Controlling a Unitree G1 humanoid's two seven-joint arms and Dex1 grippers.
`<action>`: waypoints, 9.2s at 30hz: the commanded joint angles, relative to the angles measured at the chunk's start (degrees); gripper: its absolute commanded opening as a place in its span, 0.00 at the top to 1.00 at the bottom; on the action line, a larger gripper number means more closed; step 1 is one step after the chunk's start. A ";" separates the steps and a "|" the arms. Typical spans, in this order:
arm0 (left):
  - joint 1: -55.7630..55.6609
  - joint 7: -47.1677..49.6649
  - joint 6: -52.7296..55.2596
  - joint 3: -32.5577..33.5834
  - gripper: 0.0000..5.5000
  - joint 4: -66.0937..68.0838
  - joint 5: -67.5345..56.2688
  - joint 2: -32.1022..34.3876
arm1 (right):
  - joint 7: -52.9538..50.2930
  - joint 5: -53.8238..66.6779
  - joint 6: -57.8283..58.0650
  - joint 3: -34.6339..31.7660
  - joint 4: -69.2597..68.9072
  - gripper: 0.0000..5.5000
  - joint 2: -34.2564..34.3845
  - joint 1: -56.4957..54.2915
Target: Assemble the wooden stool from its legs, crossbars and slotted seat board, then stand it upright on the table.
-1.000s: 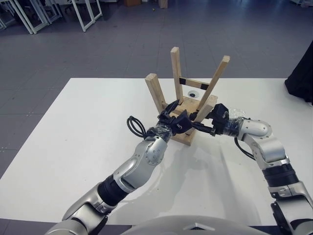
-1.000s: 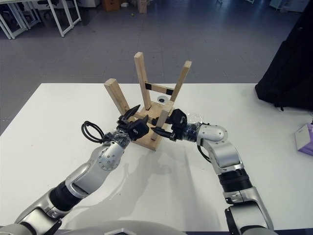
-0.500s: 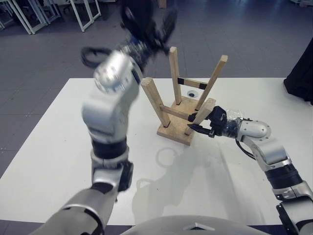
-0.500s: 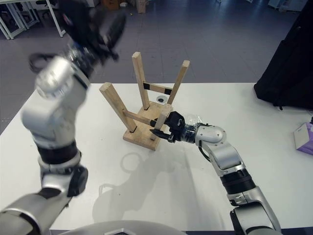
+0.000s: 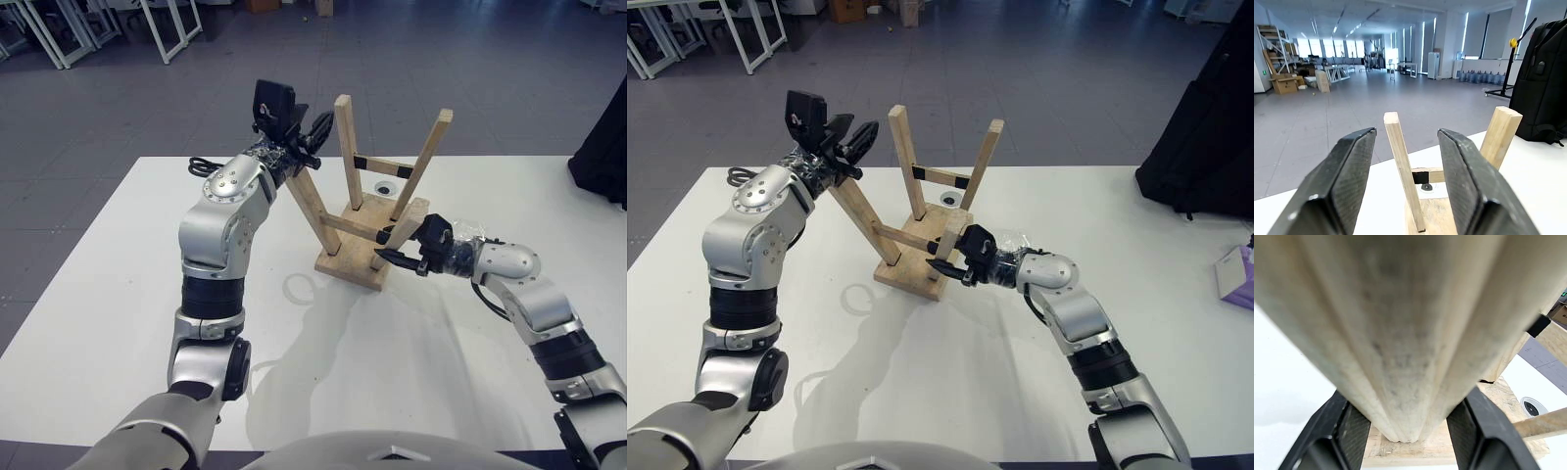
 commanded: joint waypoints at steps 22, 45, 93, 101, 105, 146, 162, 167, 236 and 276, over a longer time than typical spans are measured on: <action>1.92 5.91 9.12 21.90 0.58 2.10 -19.26 13.19 | 25.28 -8.74 -16.69 2.95 47.25 0.51 -0.97 -25.29; 28.12 7.97 -0.25 3.54 0.58 -3.35 -0.56 3.10 | -49.83 29.94 26.84 -37.30 -31.13 0.33 25.26 -28.03; 25.63 4.75 -1.64 7.42 0.58 0.41 1.22 4.84 | -24.34 4.00 16.95 -8.11 -20.72 0.33 19.62 -5.47; 22.48 -26.72 -2.50 14.09 0.52 -1.80 -12.67 23.84 | -20.27 15.49 27.94 -17.35 -28.83 0.33 13.16 -5.56; 17.29 -44.48 -2.88 10.21 0.40 2.49 -15.00 33.59 | -5.87 21.53 35.01 -25.68 -20.17 0.33 -3.46 -5.39; -3.27 -78.31 17.93 -8.06 0.74 16.54 -31.21 39.91 | 34.42 31.99 74.31 -11.89 -7.64 0.71 -8.66 -25.00; -27.40 -64.54 -3.46 -3.19 0.42 72.48 -10.76 24.21 | 27.79 10.26 45.30 -7.45 46.46 0.23 -0.21 -37.47; -25.76 -64.88 -4.31 2.50 0.42 75.39 -9.40 26.90 | 27.70 7.11 38.19 -11.43 54.61 0.13 -2.80 -39.60; -14.15 -73.13 55.83 -10.22 0.69 31.39 -43.66 37.05 | 26.20 64.01 83.16 -7.01 19.20 0.49 -13.46 -38.52; 7.74 -4.91 -13.22 11.68 0.24 25.13 -8.78 9.57 | -39.09 8.87 11.99 -24.58 26.59 0.24 10.63 -13.76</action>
